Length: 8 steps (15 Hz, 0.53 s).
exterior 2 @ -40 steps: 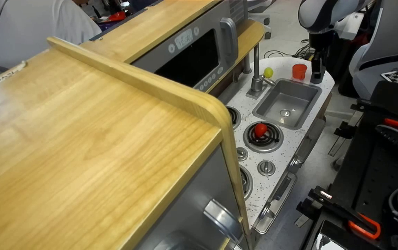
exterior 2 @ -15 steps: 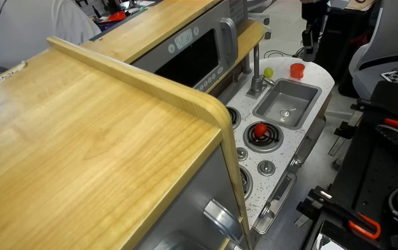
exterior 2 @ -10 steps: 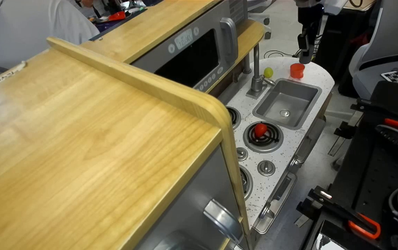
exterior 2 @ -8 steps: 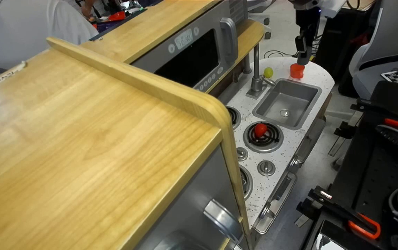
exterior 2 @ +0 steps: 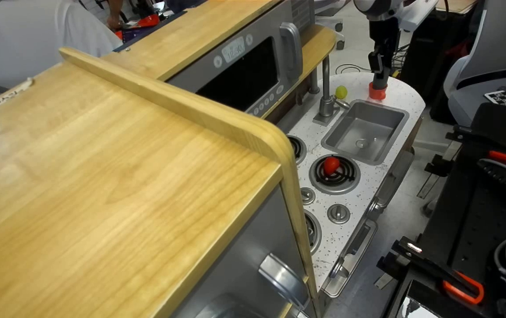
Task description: Put the grey cylinder in the orange mug, remove the cylinder from the mug
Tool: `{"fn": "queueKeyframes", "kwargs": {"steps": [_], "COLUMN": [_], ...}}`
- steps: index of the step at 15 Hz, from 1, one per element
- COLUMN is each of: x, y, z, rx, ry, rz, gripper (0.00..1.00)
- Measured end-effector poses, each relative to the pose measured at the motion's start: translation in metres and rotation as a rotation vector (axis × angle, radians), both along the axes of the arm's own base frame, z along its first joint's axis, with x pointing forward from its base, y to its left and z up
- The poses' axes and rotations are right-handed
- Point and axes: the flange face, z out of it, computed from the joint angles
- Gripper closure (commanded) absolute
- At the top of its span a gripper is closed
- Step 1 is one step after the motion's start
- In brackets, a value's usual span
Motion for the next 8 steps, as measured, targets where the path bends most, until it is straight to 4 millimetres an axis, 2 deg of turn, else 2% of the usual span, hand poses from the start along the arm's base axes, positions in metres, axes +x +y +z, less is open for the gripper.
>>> {"fn": "queueKeyframes", "kwargs": {"steps": [1,2,5,8], "x": [-0.0004,-0.0011,-0.003,0.0004], "y": [-0.0004,-0.0008,-0.0027,-0.0056], "z": [-0.0015,-0.0031,-0.006,0.0002], "rx": [0.002,0.006,0.014,0.01], "ry": [0.009,0.02,0.049,0.044], "rz": [-0.006,-0.011,-0.021,-0.023], "gripper": [0.05,0.01,0.0,0.0]}}
